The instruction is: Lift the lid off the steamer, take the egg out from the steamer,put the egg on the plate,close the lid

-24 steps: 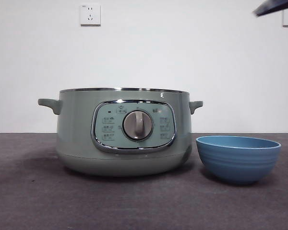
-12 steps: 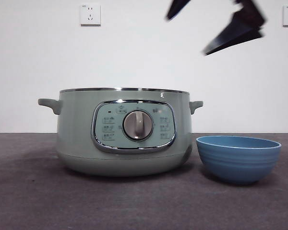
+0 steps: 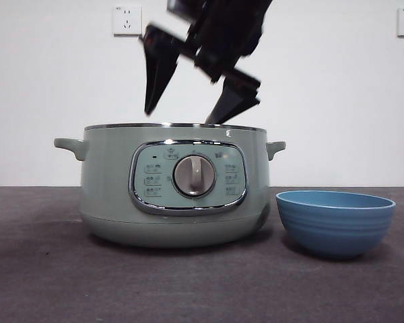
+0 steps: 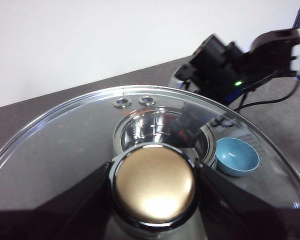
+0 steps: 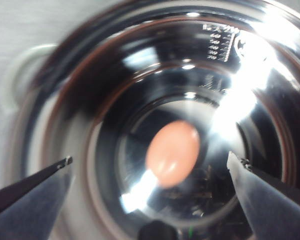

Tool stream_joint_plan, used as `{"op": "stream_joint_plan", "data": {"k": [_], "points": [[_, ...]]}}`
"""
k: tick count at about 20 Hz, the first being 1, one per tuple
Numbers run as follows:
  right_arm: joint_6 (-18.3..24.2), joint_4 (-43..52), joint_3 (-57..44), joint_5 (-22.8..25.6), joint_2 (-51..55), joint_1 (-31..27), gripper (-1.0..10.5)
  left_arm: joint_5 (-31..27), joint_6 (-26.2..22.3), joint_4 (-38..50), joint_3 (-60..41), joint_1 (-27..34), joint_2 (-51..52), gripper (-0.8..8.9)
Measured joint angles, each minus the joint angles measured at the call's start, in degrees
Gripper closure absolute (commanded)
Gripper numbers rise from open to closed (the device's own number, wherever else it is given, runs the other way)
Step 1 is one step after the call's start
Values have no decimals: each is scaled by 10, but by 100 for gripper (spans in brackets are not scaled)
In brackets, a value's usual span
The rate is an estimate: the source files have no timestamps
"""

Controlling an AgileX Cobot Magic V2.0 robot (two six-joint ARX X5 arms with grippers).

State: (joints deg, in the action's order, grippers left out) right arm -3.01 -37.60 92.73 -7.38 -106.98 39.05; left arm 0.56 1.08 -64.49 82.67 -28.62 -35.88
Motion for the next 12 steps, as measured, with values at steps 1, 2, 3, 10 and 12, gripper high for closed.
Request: {"op": "stream_joint_plan", "data": {"k": [1, 2, 3, 10, 12], "points": [[0, 2, 8, 1, -17, 0, 410, 0, -1, -2, 0, 0, 0, 822], [0, 7, 12, 1, -30, 0, 410, 0, -3, -6, 0, 0, 0, 822], [0, 9, 12, 7, -41, 0, 410, 0, -5, -10, 0, 0, 0, 822], [0, 28, 12, 18, -80, 1, 411, 0, -7, -14, 0, 0, 0, 822], [0, 28, 12, 19, -90, 2, 412, 0, -7, -14, 0, 0, 0, 822]]}}
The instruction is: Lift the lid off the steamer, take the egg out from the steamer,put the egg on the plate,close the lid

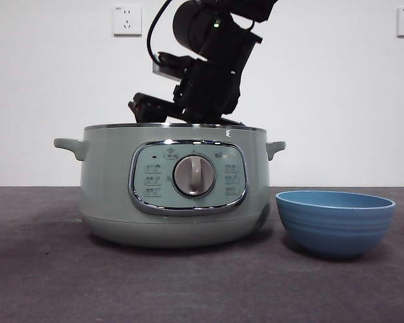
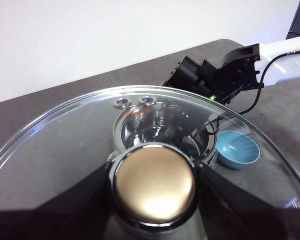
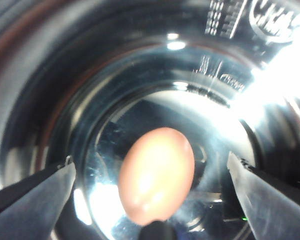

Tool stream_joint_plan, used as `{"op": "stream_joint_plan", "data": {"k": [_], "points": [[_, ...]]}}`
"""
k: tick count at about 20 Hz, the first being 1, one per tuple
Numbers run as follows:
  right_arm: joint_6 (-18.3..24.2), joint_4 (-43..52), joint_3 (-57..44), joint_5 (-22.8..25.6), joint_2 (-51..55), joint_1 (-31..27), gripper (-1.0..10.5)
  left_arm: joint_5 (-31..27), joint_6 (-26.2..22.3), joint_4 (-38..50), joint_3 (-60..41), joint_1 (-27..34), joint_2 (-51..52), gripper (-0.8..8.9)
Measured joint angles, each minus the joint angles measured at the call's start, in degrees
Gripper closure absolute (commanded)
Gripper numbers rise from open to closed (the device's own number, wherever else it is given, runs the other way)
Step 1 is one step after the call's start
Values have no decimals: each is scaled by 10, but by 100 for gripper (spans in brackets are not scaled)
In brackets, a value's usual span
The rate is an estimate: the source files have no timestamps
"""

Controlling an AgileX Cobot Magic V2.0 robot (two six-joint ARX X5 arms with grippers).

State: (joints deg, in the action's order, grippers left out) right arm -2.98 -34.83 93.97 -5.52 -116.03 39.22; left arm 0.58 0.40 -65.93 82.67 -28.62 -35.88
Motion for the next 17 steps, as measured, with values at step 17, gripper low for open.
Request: {"op": "stream_joint_plan", "data": {"k": [17], "points": [[-26, 15, 0, -1, -23, 1, 858, 0, -13, -10, 0, 0, 0, 822]]}}
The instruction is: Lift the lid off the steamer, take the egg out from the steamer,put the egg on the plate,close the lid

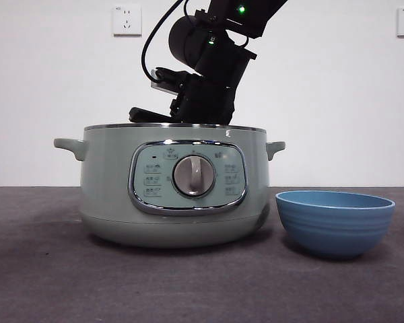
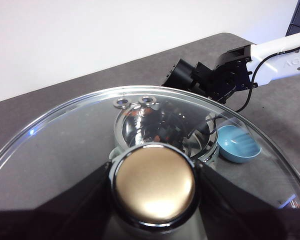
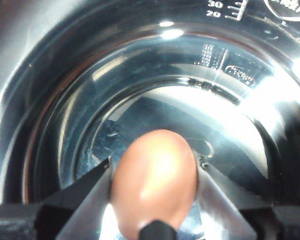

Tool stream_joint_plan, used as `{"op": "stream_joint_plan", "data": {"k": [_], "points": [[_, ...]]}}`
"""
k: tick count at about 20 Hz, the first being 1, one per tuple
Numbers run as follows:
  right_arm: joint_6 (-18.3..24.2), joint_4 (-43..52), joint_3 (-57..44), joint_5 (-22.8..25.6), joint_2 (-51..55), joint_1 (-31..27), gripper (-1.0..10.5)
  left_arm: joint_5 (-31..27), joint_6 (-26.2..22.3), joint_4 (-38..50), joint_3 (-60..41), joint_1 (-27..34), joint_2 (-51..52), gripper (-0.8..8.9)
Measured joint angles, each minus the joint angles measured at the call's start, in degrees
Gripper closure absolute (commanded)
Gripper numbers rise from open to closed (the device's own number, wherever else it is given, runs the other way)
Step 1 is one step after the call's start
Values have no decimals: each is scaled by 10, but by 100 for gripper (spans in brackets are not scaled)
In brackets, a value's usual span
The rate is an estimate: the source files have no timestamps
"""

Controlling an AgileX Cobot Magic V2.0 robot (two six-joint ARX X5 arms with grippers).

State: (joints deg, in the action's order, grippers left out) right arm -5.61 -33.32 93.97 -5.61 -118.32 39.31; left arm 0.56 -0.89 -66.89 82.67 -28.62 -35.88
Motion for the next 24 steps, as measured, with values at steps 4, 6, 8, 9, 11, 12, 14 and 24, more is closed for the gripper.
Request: {"op": "stream_joint_plan", "data": {"k": [4, 6, 8, 9, 11, 12, 14, 24], "points": [[0, 16, 0, -4, 0, 1, 959, 0, 0, 0, 0, 0, 0, 822], [0, 16, 0, -4, 1, 1, 959, 0, 0, 0, 0, 0, 0, 822], [1, 8, 0, -4, 40, 1, 959, 0, 0, 0, 0, 0, 0, 822], [2, 2, 0, -3, 79, 1, 959, 0, 0, 0, 0, 0, 0, 822], [11, -34, 1, -2, 162, 1, 959, 0, 0, 0, 0, 0, 0, 822], [21, -62, 1, 0, 200, 0, 959, 0, 0, 0, 0, 0, 0, 822], [42, -125, 1, 33, 275, -4, 959, 0, 0, 0, 0, 0, 0, 822], [90, -269, -55, 3, 380, -139, 959, 0, 0, 0, 0, 0, 0, 822]]}}
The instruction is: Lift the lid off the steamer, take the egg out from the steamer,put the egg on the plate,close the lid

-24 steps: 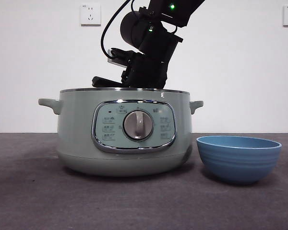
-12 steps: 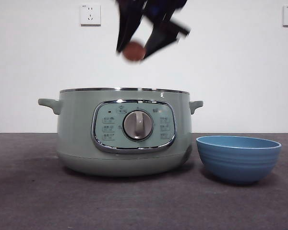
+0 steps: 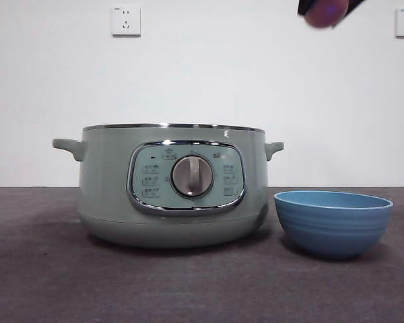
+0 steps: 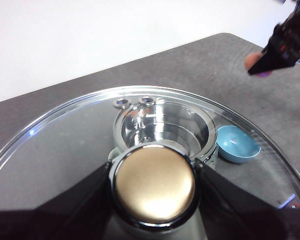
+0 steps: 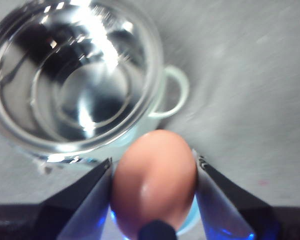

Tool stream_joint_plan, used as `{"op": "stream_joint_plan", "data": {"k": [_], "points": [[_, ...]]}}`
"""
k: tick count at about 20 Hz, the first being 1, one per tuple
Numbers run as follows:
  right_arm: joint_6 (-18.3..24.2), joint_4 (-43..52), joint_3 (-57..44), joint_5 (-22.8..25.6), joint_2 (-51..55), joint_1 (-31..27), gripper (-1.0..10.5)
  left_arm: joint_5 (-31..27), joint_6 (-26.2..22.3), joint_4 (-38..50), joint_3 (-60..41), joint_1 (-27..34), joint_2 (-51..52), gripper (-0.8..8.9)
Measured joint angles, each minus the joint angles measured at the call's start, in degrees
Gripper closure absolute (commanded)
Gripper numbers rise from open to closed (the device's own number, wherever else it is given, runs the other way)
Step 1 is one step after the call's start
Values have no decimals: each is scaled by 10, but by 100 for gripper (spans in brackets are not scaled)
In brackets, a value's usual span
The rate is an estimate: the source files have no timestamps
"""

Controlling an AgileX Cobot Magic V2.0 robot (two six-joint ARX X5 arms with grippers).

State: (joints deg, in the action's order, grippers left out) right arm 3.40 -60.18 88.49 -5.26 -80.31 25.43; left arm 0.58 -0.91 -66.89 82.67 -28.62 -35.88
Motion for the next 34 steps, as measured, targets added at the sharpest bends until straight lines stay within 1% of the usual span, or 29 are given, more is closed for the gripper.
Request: {"op": "stream_joint_plan", "data": {"k": [3, 8, 12, 16, 19, 23, 27, 28, 29, 30, 31, 32, 34], "points": [[1, 61, -100, -7, 0, -11, 959, 0, 0, 0, 0, 0, 0, 822], [0, 201, -278, -8, -1, -12, 959, 0, 0, 0, 0, 0, 0, 822], [-5, 294, -367, -8, -4, -12, 959, 0, 0, 0, 0, 0, 0, 822], [-6, 353, -396, -23, -9, -11, 959, 0, 0, 0, 0, 0, 0, 822], [-6, 389, -397, -30, -40, -11, 959, 0, 1, 0, 0, 0, 0, 822], [-6, 398, -400, -32, -97, -11, 959, 0, 5, 0, 0, 0, 0, 822], [-6, 401, -400, -33, -101, -11, 958, 0, 5, 0, 0, 0, 0, 822], [-6, 401, -400, -33, -101, -11, 919, 0, 5, 0, 0, 0, 0, 822], [-6, 401, -400, -33, -101, -11, 831, 0, 5, 0, 0, 0, 0, 822], [-6, 401, -400, -33, -101, -11, 677, 0, 5, 0, 0, 0, -2, 822], [-6, 401, -400, -33, -101, -11, 558, 0, 5, 0, 0, 0, -5, 822], [-6, 401, -400, -33, -101, -10, 504, 0, 5, 0, 0, 0, -12, 822], [-6, 402, -400, -33, -101, -10, 505, 0, 5, 2, 0, 0, -38, 822]]}}
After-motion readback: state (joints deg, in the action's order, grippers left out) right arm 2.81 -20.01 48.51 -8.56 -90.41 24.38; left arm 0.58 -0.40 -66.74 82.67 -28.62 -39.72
